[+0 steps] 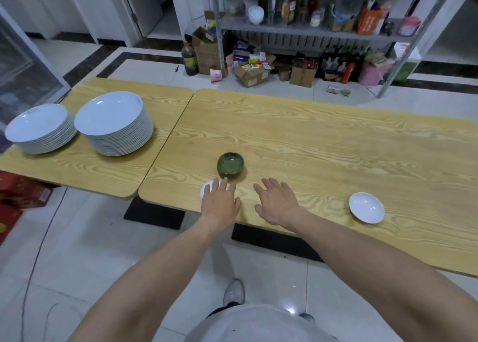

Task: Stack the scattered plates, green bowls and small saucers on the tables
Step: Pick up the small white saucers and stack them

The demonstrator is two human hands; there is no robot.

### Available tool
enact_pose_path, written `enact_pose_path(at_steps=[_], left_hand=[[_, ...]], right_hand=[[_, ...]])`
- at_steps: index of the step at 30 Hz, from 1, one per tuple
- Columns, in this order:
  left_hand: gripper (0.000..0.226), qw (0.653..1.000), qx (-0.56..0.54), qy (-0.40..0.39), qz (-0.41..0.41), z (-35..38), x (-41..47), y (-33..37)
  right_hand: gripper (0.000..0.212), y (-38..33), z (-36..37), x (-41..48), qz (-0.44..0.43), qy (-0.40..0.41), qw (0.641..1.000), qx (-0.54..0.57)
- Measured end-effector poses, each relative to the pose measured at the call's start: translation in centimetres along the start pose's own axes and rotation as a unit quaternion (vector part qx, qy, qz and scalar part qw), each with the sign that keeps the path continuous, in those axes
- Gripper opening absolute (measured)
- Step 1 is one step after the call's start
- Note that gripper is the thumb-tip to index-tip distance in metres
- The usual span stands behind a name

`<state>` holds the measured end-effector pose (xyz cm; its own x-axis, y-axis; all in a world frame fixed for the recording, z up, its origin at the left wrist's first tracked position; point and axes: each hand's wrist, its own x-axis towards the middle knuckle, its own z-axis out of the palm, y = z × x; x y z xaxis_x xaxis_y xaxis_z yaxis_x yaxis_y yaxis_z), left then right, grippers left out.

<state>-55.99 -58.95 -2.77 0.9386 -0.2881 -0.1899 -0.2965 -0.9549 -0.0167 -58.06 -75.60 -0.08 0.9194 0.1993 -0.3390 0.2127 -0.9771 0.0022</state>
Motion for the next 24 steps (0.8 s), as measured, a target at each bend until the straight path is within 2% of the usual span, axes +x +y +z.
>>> enact_pose_path(at_steps=[7, 10, 12, 14, 17, 18, 20, 22, 24], left_hand=[[0.049, 0.998, -0.052, -0.045, -0.015, 2.3, 1.4, -4.5], [0.049, 0.990, -0.119, -0.059, -0.037, 2.9, 2.3, -5.7], [0.051, 0.979, -0.177, -0.065, -0.072, 3.2, 3.1, -6.4], [0.053, 0.962, -0.237, -0.070, -0.111, 3.5, 3.9, -7.1], [0.058, 0.928, -0.316, -0.094, -0.175, 4.0, 5.3, -8.3], [0.060, 0.919, -0.330, -0.104, -0.190, 4.3, 5.7, -8.7], [0.060, 0.899, -0.362, -0.122, -0.213, 4.9, 6.4, -9.4], [0.057, 0.870, -0.410, -0.130, -0.240, 5.2, 6.9, -9.9], [0.053, 0.850, -0.437, -0.139, -0.258, 5.4, 7.3, -10.1]], right_hand=[[0.057, -3.6, 1.2, 3.1, 0.018, -0.021, 0.998, 0.063], [0.057, -4.8, 1.7, 4.4, 0.031, -0.039, 0.992, 0.119], [0.055, -5.5, 2.0, 5.5, 0.063, -0.050, 0.978, 0.195], [0.062, -6.3, 2.2, 6.7, 0.110, -0.060, 0.946, 0.299], [0.068, -7.2, 2.1, 8.6, 0.187, -0.080, 0.874, 0.441], [0.059, -7.5, 2.2, 9.1, 0.207, -0.084, 0.850, 0.476], [0.025, -8.0, 2.6, 10.0, 0.244, -0.085, 0.807, 0.531], [0.027, -8.3, 3.2, 10.7, 0.271, -0.080, 0.768, 0.574], [0.024, -8.5, 3.6, 11.4, 0.302, -0.075, 0.747, 0.588]])
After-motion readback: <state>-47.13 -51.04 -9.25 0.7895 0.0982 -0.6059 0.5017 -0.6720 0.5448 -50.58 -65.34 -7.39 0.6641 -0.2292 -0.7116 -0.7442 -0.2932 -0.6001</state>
